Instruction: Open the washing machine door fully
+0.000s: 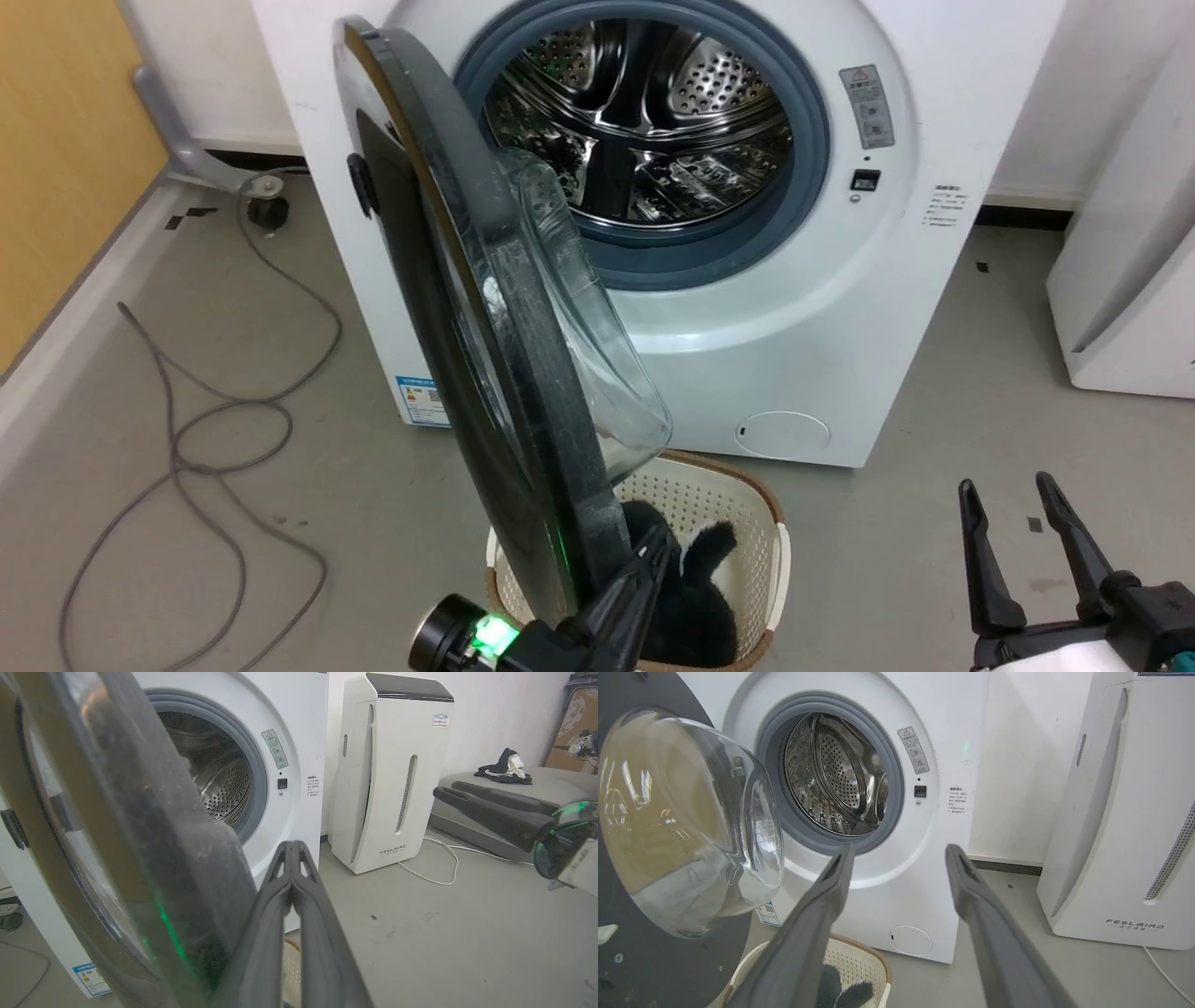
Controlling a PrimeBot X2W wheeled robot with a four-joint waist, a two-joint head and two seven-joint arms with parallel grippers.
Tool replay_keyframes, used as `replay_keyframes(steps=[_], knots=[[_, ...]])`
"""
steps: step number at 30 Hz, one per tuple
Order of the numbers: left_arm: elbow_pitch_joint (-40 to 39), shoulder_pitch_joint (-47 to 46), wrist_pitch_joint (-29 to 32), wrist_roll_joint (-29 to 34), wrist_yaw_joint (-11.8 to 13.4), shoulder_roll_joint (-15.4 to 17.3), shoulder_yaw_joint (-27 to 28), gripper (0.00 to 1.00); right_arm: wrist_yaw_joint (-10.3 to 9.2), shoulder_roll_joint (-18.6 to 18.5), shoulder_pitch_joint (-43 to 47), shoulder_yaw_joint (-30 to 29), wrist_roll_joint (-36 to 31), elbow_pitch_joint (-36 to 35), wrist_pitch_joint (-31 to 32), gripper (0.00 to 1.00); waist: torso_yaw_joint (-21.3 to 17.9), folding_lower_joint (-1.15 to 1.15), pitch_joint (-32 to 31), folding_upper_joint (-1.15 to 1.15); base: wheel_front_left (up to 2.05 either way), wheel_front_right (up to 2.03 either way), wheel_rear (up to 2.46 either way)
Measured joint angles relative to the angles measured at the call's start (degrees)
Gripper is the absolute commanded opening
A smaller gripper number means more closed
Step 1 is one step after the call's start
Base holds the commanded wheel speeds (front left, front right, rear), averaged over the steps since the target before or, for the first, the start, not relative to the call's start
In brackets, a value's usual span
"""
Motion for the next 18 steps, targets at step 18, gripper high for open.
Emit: replay_keyframes(steps=[18], knots=[[-1.1,4.3,0.0,0.1,0.4,-1.1,3.2,0.0,0.0,0.0,0.0,1.3,0.5,1.0,0.0,1.0,7.5,0.0,0.2,0.0,0.0,0.0,0.0]])
